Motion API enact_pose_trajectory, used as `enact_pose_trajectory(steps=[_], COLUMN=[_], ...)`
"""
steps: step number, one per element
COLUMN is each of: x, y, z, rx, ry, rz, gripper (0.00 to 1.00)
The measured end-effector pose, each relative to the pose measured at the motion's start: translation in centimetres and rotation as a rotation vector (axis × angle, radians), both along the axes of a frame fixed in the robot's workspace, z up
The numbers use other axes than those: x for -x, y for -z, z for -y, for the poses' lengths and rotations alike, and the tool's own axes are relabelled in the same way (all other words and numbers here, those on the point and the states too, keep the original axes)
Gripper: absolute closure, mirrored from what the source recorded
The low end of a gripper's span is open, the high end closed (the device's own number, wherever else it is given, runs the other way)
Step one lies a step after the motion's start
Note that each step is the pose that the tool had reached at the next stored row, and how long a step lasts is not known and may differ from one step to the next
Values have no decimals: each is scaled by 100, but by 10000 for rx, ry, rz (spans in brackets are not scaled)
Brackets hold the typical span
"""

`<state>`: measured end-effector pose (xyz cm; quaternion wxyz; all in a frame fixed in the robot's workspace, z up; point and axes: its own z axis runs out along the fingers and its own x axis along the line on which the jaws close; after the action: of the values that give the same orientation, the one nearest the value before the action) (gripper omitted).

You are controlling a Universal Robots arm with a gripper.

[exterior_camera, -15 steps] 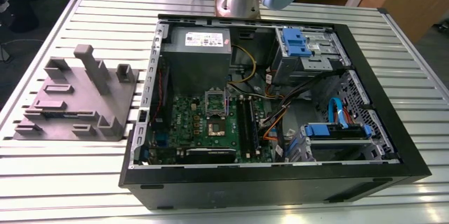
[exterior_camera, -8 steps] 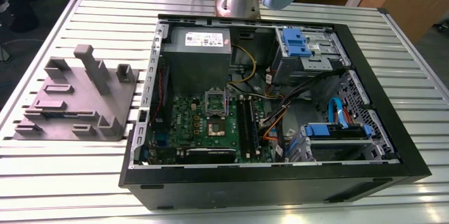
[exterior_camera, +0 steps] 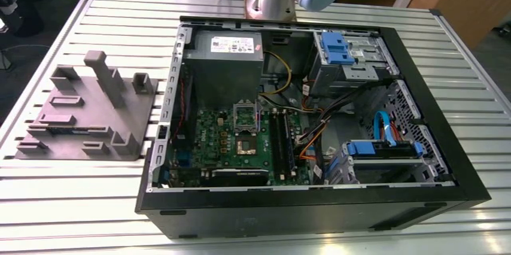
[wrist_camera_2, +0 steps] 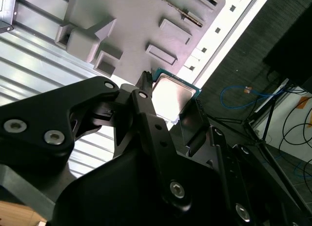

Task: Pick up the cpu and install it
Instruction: 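Pick up the cpu and move it towards the insertion slot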

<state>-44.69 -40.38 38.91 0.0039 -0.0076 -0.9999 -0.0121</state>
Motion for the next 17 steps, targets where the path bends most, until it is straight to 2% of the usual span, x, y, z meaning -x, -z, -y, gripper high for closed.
enact_pose_trajectory(steps=[8, 17], x=[-10, -92], y=[0, 0], z=[0, 0], rx=[0, 0], ry=[0, 0], rz=[0, 0], gripper=[53, 53])
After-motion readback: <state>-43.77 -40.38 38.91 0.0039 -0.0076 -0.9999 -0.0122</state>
